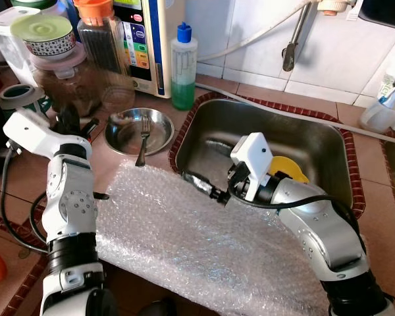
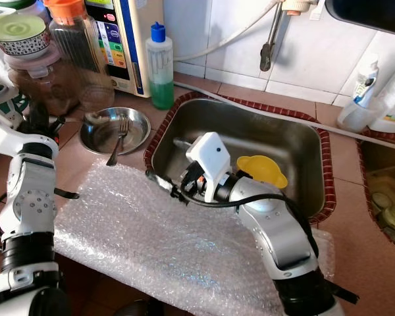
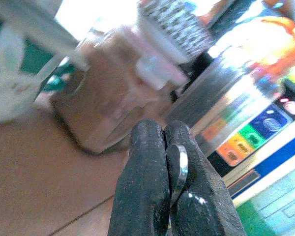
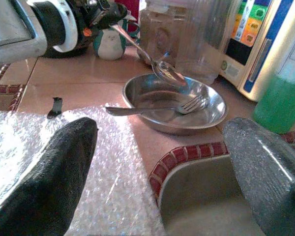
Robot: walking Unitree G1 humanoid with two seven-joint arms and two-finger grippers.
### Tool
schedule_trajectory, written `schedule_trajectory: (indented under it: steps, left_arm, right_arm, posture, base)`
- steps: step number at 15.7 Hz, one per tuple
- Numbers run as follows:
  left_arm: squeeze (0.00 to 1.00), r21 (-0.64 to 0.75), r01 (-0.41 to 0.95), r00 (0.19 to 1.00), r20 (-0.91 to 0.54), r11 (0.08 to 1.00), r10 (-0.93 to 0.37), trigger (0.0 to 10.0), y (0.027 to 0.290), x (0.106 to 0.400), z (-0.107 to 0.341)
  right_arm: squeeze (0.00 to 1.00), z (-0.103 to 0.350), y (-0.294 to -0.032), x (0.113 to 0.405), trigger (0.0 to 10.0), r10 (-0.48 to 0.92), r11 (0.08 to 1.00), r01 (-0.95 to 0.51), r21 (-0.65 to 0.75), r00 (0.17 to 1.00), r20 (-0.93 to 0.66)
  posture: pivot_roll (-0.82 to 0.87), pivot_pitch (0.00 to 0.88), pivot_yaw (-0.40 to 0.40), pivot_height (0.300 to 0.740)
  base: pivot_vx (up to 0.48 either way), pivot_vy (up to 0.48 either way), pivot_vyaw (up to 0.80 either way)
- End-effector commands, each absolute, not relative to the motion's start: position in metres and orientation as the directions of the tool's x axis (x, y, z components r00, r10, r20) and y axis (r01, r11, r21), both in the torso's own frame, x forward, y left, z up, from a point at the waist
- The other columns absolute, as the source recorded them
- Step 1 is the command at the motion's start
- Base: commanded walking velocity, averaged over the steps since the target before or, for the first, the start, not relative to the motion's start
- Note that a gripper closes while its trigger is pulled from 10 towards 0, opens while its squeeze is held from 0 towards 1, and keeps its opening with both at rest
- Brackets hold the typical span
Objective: Kitchen organization
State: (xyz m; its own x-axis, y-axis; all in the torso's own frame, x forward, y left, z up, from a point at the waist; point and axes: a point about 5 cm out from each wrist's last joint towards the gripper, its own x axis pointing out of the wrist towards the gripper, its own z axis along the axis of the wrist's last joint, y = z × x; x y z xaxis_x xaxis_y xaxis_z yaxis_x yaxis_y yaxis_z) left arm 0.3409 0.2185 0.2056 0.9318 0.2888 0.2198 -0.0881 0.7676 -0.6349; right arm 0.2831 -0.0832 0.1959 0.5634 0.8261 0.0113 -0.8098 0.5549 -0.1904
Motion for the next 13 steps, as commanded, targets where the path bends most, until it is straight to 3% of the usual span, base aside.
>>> schedule_trajectory:
  steps: [1, 5, 8, 11, 13]
  left_arm:
    - [0.0, -0.6, -0.036, 0.922, 0.289, 0.8, 0.258, 0.0, 0.214, 0.338, 0.219]
    - [0.0, -0.599, 0.132, 0.913, 0.383, 0.79, 0.138, 0.0, 0.195, 0.339, 0.239]
    - [0.0, -0.682, 0.338, 0.919, 0.387, 0.648, -0.072, 0.0, 0.162, 0.339, 0.237]
    - [0.0, -0.737, 0.437, 0.898, 0.387, 0.516, -0.208, 0.0, 0.127, 0.333, 0.229]
    - [0.0, -0.74, 0.49, 0.871, 0.394, 0.461, -0.293, 0.0, 0.107, 0.33, 0.228]
  right_arm:
    - [0.0, 0.199, -0.087, 0.286, 10.0, 0.814, 0.571, -0.796, -0.202, 0.58, 0.02]
    - [0.0, 0.199, -0.089, 0.291, 10.0, 0.789, 0.606, -0.77, -0.198, 0.613, 0.032]
    - [0.0, 0.205, -0.108, 0.318, 10.0, 0.588, 0.801, -0.566, -0.194, 0.804, 0.086]
    - [0.0, 0.2, -0.13, 0.333, 10.0, 0.417, 0.908, -0.413, -0.068, 0.907, 0.059]
    - [0.0, 0.196, -0.137, 0.34, 10.0, 0.335, 0.935, -0.339, 0.1, 0.941, 0.053]
  posture:
    - [0.0, 0.116, -0.001, 0.74]
    - [0.0, 0.11, -0.002, 0.74]
    - [0.0, 0.108, 0.0, 0.74]
    - [0.0, 0.103, 0.003, 0.74]
    - [-0.01, 0.102, 0.009, 0.74]
  base:
    - [0.0, 0.0, 0.0]
    - [0.0, 0.0, 0.0]
    - [0.0, 0.0, 0.0]
    - [0.0, 0.0, 0.0]
    - [0.0, 0.0, 0.0]
